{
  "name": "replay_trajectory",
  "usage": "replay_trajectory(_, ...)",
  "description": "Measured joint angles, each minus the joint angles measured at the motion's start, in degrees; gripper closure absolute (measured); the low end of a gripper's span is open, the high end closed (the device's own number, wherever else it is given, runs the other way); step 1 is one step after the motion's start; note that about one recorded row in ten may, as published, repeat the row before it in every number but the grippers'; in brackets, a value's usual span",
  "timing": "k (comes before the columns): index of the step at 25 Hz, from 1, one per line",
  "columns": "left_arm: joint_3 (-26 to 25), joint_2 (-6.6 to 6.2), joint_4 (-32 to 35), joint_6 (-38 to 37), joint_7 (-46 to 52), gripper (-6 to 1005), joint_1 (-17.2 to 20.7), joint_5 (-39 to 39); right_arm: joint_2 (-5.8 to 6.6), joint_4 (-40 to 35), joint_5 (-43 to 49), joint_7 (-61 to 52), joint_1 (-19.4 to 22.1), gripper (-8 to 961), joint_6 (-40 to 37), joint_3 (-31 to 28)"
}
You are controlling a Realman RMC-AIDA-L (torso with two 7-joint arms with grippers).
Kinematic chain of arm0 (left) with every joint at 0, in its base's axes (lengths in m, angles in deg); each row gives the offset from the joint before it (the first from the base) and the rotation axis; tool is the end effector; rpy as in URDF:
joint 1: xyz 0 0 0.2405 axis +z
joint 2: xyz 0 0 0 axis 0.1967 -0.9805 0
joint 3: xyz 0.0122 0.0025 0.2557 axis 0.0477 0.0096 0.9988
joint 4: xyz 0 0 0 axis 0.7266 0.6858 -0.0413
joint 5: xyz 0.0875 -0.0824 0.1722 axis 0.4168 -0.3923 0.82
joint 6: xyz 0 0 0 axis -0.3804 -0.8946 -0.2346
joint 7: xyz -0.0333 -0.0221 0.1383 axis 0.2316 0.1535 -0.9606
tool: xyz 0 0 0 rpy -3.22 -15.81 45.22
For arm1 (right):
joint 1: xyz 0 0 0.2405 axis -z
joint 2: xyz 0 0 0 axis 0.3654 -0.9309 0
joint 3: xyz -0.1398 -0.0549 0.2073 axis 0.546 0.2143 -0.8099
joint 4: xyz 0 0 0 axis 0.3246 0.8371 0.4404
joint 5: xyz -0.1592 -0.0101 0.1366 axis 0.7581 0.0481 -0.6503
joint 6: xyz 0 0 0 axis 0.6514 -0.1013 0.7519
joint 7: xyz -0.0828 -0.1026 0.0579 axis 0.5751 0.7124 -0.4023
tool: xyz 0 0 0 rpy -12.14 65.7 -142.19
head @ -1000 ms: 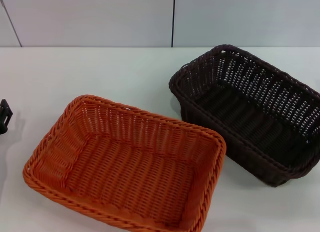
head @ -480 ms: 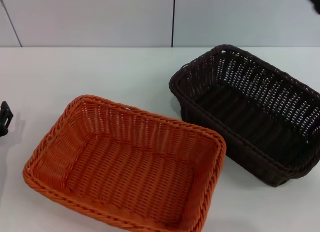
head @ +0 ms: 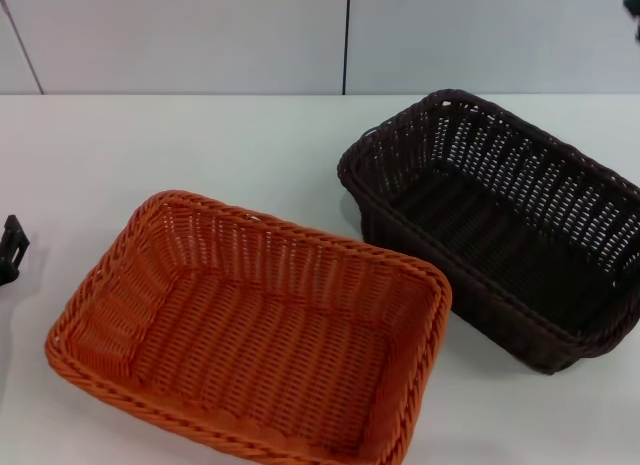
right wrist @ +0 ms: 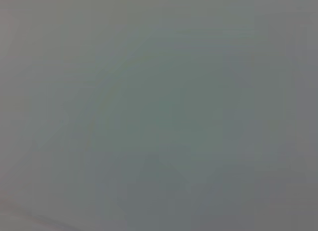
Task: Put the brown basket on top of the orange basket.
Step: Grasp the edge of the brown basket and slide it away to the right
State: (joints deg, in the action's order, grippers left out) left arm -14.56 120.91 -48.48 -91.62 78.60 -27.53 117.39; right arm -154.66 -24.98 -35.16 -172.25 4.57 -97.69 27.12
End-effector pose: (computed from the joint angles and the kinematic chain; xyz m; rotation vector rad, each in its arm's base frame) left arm -0.3981 0.3011 0.0021 -1.4113 -0.8482 -0.4906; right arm 0.2605 0.3726 0.0617 -1.3559 1.5645 1.8161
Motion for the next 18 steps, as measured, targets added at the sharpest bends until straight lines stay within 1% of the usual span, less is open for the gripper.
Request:
replay_trajectory(3,0.0,-0.02,-0.4,1.6,0.0,277,-0.3,0.1,-0.2,6.1,-0.7,-0.6,-0.5,214,-0.7,-2.6)
replay_trajectory(6,-0.2,-0.04,-0.3,1.8,-0.2,277,-0.6,0.1,-0.06,6.7,-0.6,-0.3,-0.7,215,-1.5,-2.8)
replay_trajectory(7,-0.2,-0.07,-0.2,1.8,-0.3,277,-0.8,0.1,0.11,6.4,-0.1,0.0,-0.8,215,-1.9,-2.8)
replay_trajectory(8,-0.2,-0.12,-0.2,2.0,-0.4,277,-1.1,0.1,0.66,4.4,2.8,0.9,-1.0,215,-2.4,-3.0)
replay_trajectory(9,-0.2,-0.12,-0.2,2.0,-0.4,277,-1.1,0.1,0.66,4.4,2.8,0.9,-1.0,216,-2.4,-3.0)
replay_trajectory(12,-0.2,-0.15,-0.3,2.2,-0.5,277,-1.3,0.1,1.97,-0.2,10.5,3.6,-2.1,217,-3.0,-3.3)
replay_trajectory(13,-0.2,-0.15,-0.3,2.2,-0.5,277,-1.3,0.1,2.74,-3.5,16.6,6.3,-3.1,217,-3.4,-3.6)
replay_trajectory(14,-0.2,-0.15,-0.3,2.2,-0.5,277,-1.4,0.2,2.74,-3.5,16.6,6.3,-3.1,217,-3.4,-3.6)
replay_trajectory(16,-0.2,-0.17,-0.5,2.2,-0.5,277,-1.5,0.2,3.14,-8.2,24.3,8.0,-3.7,218,-3.4,-3.7)
replay_trajectory(17,-0.1,-0.17,-0.5,2.2,-0.5,277,-1.5,0.2,3.19,-10.9,29.1,8.2,-3.9,218,-3.1,-3.7)
replay_trajectory(18,-0.1,-0.17,-0.5,2.2,-0.5,277,-1.5,0.2,2.84,-16.2,38.7,8.0,-4.3,219,-2.5,-3.7)
